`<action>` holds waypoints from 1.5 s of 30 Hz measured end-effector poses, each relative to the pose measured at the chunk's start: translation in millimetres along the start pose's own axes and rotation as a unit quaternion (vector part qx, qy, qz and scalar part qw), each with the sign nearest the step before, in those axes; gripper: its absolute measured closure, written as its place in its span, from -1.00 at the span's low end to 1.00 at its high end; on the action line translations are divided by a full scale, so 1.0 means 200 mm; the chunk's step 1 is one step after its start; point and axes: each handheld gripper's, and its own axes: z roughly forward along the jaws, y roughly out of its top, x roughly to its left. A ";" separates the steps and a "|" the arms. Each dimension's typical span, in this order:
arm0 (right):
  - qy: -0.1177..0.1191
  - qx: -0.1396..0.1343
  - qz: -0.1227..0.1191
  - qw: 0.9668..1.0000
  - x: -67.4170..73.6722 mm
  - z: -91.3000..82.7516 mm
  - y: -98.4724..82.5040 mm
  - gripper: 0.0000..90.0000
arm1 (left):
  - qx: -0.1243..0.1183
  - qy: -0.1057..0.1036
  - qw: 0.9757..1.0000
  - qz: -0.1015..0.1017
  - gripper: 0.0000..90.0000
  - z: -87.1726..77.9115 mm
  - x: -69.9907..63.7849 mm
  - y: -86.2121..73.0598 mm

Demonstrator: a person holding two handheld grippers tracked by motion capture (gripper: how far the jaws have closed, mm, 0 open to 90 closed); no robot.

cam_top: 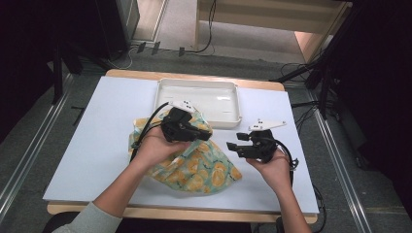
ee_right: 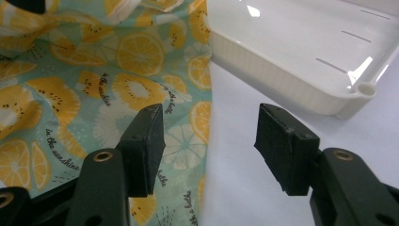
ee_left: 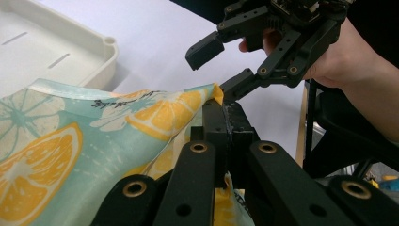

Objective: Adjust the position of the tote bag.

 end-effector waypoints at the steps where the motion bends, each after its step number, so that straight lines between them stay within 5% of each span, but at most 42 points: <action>1: -0.001 -0.001 0.001 1.000 0.00 0.00 0.00 -0.04 | 0.002 -0.003 1.000 0.002 1.00 0.02 0.00 0.01; 21: -0.037 -0.013 0.031 0.999 -0.09 -0.10 -0.07 -0.03 | 0.038 -0.036 0.999 0.013 1.00 0.27 -0.07 0.02; 25: -0.043 -0.014 0.039 0.998 -0.11 -0.12 -0.07 -0.03 | 0.042 -0.044 0.998 0.032 1.00 0.30 -0.13 0.03; 36: -0.048 -0.009 0.039 0.998 -0.11 -0.11 -0.08 -0.03 | 0.069 -0.032 0.997 0.010 0.99 0.38 -0.06 -0.03; 39: -0.047 -0.009 0.038 0.998 -0.11 -0.11 -0.08 -0.03 | 0.072 -0.035 0.997 0.009 0.91 0.36 -0.06 -0.03; 45: -0.044 -0.011 0.035 0.998 -0.10 -0.11 -0.08 -0.02 | 0.072 -0.030 0.997 0.005 0.39 0.31 -0.06 -0.02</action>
